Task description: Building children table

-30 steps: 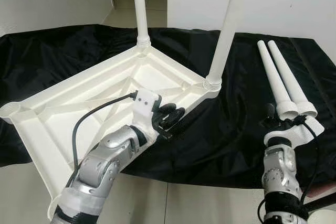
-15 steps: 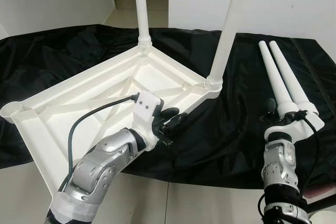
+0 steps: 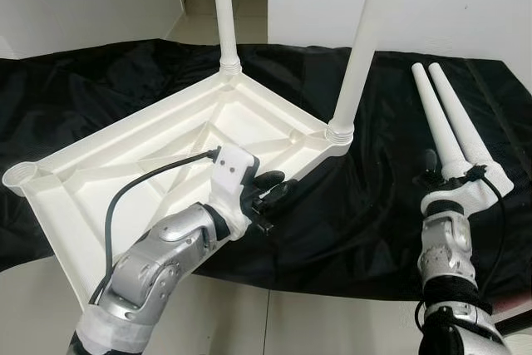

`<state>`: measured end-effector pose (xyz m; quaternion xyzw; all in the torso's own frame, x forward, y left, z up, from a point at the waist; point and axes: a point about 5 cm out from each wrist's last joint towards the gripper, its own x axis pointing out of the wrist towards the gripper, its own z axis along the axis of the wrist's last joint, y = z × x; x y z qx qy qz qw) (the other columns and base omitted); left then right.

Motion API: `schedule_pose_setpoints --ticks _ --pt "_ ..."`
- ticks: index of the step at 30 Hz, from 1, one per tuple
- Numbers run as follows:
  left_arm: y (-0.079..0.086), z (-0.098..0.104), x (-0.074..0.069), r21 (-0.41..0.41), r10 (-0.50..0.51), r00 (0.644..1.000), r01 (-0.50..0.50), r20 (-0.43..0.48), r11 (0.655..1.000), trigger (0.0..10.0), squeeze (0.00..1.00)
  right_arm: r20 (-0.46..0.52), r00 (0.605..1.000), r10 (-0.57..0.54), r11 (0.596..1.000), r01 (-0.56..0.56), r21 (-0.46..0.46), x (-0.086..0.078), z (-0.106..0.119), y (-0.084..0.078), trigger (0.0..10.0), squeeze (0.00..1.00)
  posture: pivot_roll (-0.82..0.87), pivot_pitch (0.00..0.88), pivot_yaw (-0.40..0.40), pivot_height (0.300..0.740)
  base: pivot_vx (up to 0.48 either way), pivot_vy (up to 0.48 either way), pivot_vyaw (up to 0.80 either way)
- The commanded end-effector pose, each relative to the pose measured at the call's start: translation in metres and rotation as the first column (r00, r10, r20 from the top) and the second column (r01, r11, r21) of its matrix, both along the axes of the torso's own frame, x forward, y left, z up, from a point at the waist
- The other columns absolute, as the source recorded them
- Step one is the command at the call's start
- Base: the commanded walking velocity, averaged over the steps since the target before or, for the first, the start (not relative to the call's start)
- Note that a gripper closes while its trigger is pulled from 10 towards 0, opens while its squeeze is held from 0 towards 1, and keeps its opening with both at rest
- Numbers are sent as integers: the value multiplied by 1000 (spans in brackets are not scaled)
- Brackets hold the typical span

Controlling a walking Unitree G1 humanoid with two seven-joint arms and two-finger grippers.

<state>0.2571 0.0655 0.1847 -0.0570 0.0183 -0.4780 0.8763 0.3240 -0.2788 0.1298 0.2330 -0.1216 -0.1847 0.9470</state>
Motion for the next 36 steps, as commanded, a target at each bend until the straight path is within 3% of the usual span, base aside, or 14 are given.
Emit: schedule_pose_setpoints --ticks 1,2,3,4,5,6,7,8,26,27,28,29,31,36 --pt "-2 5 -6 0 -111 994 111 16 994 10000 0 -9 1000 17 1000 -17 3 2 -3 0 10000 0 -20 62 61 740 0 0 0" --pt "-3 5 -6 0 -112 994 112 16 994 10000 0 -12 1000 27 1000 -27 0 3 -3 0 10000 0 -20 62 61 740 0 0 0" --pt "-3 6 -7 1 -115 993 115 16 993 10000 0 -18 999 36 999 -36 2 5 -4 -1 7686 0 -20 67 67 740 0 0 0" --pt "-3 6 -7 1 -115 993 115 16 993 10000 0 -18 999 36 999 -36 2 5 -4 -1 7686 0 -20 67 67 740 0 0 0" --pt "-3 7 -7 3 -118 993 118 15 993 10000 0 -23 999 44 999 -43 2 6 -4 -1 6000 0 -20 67 67 740 0 0 0" --pt "-3 7 -8 5 -119 993 119 15 993 10000 0 -36 998 46 999 -46 2 7 -5 -3 2392 0 -20 67 67 740 0 0 0" --pt "-3 7 -8 5 -119 993 119 15 993 10000 0 -36 998 46 999 -46 2 7 -5 -3 2392 0 -20 67 67 740 0 0 0" --pt "-3 7 -8 6 -120 993 120 15 993 10000 0 -37 998 55 998 -55 8 8 -4 -4 0 0 -18 74 72 740 0 0 0" --pt "-3 10 -9 6 -114 993 114 13 993 10000 0 -19 997 81 997 -81 -5 10 -3 -7 0 0 -12 91 73 740 0 0 0" --pt "-2 11 -8 2 -106 994 106 9 994 10000 0 -17 993 114 983 -115 -143 8 1 1 9608 0 -15 99 67 740 0 0 0" --pt "-2 11 -8 -1 -100 995 100 4 995 10000 0 -13 990 143 960 -142 -241 7 3 8 9608 0 -15 99 67 740 0 0 0" --pt "-2 11 -8 -1 -100 995 100 4 995 10000 0 -13 990 143 960 -142 -241 7 3 8 9608 0 -15 99 67 740 0 0 0" --pt "-2 10 -8 -1 -94 996 94 0 996 10000 0 26 986 165 920 -145 -364 4 12 17 10000 0 -15 99 65 740 0 0 0" --pt "-5 10 -9 -7 -94 996 94 -2 996 10000 0 77 988 135 886 -86 -456 -1 25 17 10000 0 -26 110 57 740 0 0 0"
